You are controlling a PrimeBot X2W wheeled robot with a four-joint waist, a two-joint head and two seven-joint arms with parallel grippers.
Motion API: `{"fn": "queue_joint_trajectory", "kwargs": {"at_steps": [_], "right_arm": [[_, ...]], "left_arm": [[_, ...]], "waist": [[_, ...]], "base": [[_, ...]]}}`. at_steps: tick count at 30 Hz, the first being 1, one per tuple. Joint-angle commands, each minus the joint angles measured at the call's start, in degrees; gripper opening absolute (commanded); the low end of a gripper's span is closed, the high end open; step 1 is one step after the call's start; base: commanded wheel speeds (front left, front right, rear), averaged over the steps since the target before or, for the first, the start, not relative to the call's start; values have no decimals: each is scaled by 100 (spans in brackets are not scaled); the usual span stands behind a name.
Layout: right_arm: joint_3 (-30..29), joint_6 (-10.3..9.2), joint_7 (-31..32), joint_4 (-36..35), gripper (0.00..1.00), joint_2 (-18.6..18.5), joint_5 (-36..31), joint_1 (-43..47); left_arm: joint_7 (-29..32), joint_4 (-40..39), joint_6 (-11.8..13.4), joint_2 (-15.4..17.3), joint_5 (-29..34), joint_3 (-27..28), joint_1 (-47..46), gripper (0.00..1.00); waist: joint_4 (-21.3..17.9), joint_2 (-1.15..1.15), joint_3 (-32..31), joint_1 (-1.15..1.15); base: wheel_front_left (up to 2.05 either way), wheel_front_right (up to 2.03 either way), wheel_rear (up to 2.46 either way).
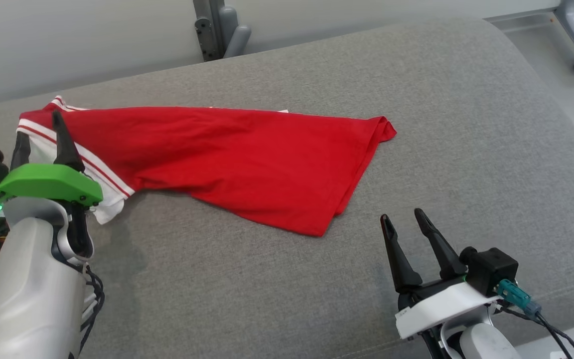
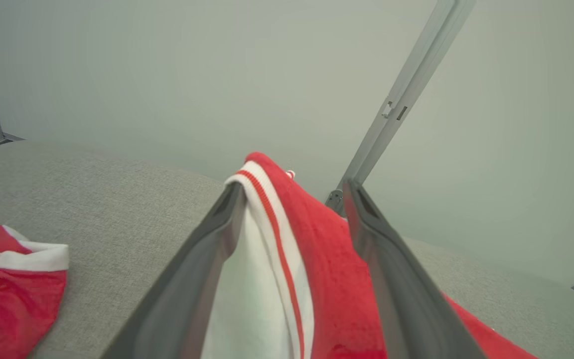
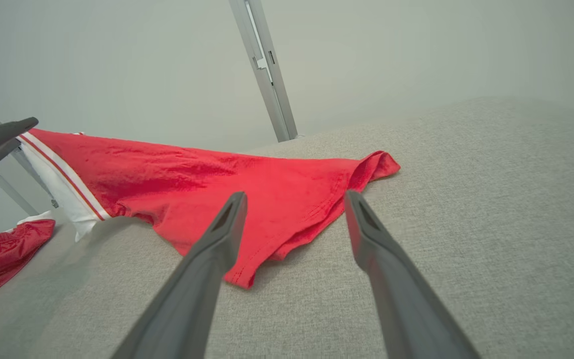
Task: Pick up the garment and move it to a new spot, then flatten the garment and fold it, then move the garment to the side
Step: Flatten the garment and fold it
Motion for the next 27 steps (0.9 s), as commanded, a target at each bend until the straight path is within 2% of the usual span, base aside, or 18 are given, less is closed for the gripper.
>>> {"fn": "queue_joint_trajectory", "kwargs": {"at_steps": [1,4,9,18,27], "right_arm": [[-2,0,-18,116,100,-2,116,-43],[-86,0,-18,342,100,-9,411,-111],[-205,0,-18,801,100,-1,864,-308],[-276,0,-17,1760,100,-16,1539,-896],[-183,0,-17,3248,100,-462,2257,-1682]], "left_arm": [[1,-156,2,-26,233,181,203,100],[2,-481,-86,-201,589,380,476,100],[1,-847,-136,-352,1239,373,809,100],[2,-1845,-256,-773,1867,533,1539,100],[1,-3098,-181,-1104,2536,94,2797,100]], "waist": [[213,0,-85,0],[400,0,-121,0],[784,0,-152,0],[1240,0,-108,0],[1830,0,61,0]], "base": [[0,0,0],[0,0,0],[0,0,0],[0,0,0],[0,0,0]]}}
